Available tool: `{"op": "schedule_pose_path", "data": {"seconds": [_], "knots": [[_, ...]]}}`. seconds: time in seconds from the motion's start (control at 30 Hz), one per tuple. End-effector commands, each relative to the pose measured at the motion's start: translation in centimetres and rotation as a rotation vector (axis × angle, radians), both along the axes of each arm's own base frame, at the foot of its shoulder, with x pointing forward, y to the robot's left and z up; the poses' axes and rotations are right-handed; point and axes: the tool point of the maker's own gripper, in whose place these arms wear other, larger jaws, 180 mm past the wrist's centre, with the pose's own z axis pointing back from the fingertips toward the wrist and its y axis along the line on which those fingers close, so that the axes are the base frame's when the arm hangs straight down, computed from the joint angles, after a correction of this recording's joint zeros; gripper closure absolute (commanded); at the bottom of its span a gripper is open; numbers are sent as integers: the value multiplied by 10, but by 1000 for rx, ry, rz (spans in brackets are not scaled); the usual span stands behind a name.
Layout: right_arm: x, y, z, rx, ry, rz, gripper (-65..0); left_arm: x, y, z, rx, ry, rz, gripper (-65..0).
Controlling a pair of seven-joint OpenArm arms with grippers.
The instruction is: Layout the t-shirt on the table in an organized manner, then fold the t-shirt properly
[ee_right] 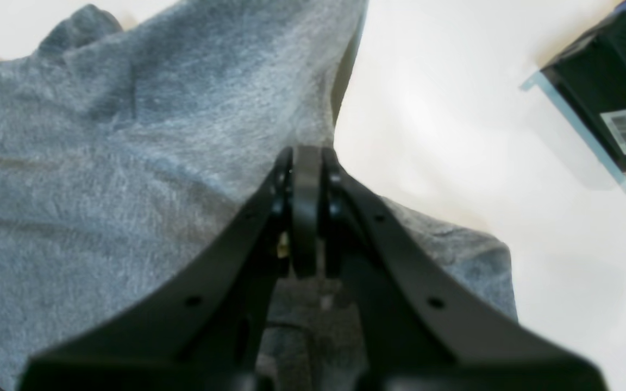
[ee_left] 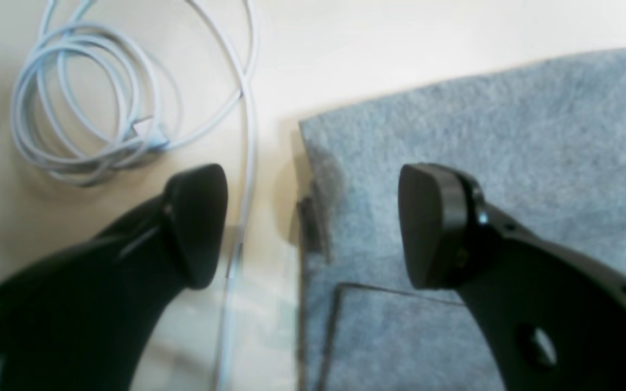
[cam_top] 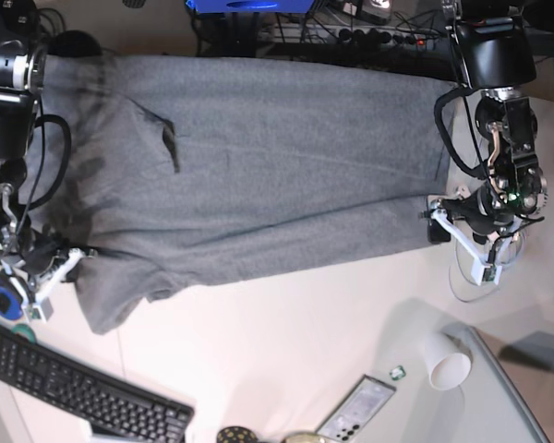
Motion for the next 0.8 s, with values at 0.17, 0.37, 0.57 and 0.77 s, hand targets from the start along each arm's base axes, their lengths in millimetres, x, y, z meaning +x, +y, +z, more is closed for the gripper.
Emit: {"op": "schedule_pose_path", "data": {"seconds": [0.17, 0.37, 0.57, 0.77], "knots": [[17, -7, 20, -10, -64, -5, 0, 32, 19, -3, -57, 0, 78, -472], [17, -10, 21, -14, -63, -8, 0, 32, 28, -24, -135, 59, 158, -472], [17, -10, 21, -14, -63, -8, 0, 34, 29, -27, -134, 21, 160, -472], [17, -8, 20, -11, -63, -6, 0, 23, 26, -48, -161, 74, 176, -472]]}}
